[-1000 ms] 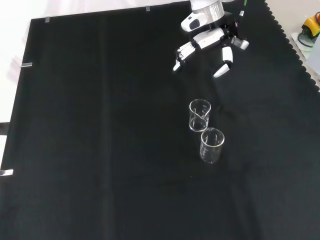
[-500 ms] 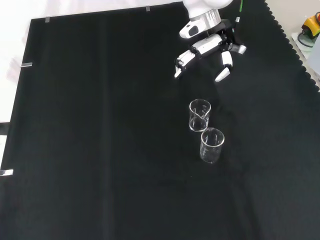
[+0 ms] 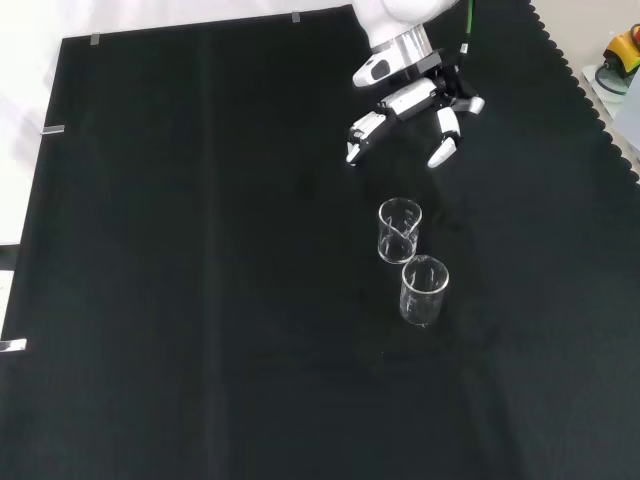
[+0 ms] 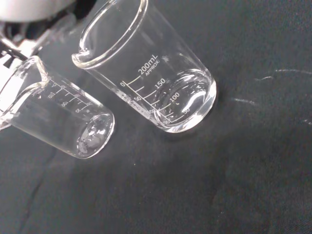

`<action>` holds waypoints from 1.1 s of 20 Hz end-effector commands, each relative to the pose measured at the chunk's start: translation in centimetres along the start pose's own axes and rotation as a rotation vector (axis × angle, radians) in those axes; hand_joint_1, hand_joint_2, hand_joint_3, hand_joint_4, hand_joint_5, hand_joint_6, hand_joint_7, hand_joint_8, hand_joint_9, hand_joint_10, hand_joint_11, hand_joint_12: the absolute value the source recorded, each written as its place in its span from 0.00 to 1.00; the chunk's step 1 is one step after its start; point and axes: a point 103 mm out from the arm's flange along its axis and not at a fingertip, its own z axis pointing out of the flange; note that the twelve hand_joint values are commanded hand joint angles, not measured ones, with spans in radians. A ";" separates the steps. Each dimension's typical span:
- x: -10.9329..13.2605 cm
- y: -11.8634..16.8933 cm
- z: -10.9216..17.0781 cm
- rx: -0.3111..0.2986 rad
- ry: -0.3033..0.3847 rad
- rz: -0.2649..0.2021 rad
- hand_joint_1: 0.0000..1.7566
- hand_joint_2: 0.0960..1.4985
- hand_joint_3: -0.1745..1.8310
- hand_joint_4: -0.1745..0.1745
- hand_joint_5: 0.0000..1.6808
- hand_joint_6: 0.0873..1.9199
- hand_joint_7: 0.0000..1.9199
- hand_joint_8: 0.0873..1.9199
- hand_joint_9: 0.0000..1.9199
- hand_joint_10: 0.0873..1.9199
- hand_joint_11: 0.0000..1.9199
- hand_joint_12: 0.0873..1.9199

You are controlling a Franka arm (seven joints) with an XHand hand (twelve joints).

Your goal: Pick up the beaker on the right.

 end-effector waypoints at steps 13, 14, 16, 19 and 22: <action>-1.3 1.2 2.8 -0.006 0.144 -0.077 0.43 0.18 0.61 0.38 0.14 0.00 0.06 0.29 0.11 0.33 0.00 0.54; -1.3 1.3 3.1 -0.001 0.147 -0.085 0.43 0.18 0.61 0.38 0.14 0.00 0.06 0.29 0.11 0.33 0.00 0.54; -1.3 1.4 3.4 0.004 0.155 -0.094 0.43 0.18 0.61 0.38 0.14 0.00 0.07 0.29 0.11 0.33 0.00 0.54; -1.2 1.7 4.2 0.001 0.188 -0.118 0.43 0.18 0.60 0.38 0.14 0.00 0.07 0.29 0.11 0.33 0.00 0.54; -1.5 1.9 4.2 0.002 0.209 -0.136 0.43 0.18 0.60 0.38 0.14 0.00 0.07 0.29 0.11 0.32 0.00 0.54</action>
